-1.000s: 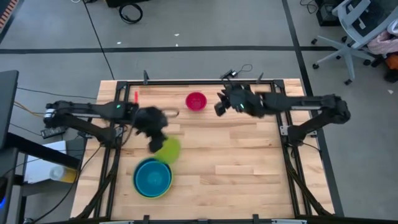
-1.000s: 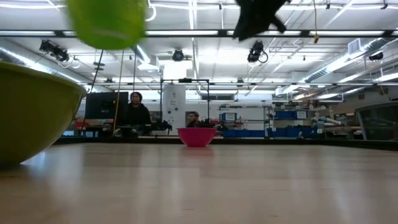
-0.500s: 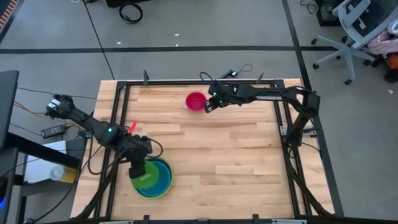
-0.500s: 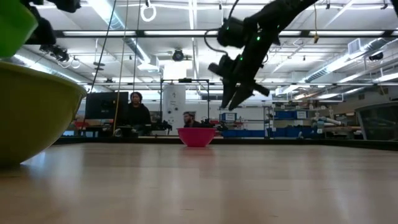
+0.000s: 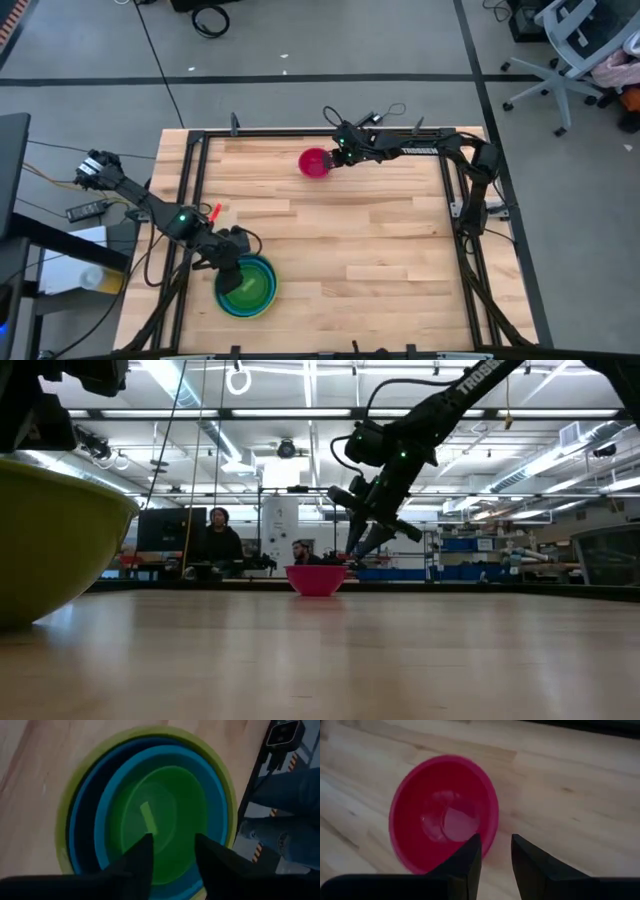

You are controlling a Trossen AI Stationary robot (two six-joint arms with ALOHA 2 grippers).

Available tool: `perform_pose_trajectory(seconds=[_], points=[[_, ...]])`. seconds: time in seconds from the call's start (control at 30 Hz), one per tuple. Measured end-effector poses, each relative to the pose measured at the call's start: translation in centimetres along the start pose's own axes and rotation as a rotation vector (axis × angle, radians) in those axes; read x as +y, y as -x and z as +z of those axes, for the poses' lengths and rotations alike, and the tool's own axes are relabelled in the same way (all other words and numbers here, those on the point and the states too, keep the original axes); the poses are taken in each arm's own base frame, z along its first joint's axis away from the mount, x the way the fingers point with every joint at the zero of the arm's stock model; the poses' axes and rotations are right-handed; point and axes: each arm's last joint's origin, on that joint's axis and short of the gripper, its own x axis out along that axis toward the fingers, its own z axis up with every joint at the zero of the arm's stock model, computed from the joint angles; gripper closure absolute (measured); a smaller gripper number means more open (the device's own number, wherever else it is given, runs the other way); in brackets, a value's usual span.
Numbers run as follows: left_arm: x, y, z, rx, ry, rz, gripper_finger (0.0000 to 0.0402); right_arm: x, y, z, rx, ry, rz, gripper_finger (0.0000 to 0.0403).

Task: Nest bowls inside each other
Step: Stack the light green bowl on top of the blue bowl, then stack the red bowl on top of the light green bowl

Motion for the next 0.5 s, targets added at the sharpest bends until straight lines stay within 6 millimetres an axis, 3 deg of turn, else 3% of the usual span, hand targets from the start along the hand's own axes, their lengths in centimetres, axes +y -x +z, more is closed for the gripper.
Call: perform_pose_trajectory(seconds=[0.23,0.5], points=[[0.2,1.8,0.2,0.012,0.04,0.099,0.0181,-1.0,-2.8,0.2,0.029,-0.071,0.03,0.0287],[1.1,3.7,0.9,-0.018,0.068,0.199,0.0187,-1.3,-5.2,-0.5,0.074,-0.068,0.053,0.0271]])
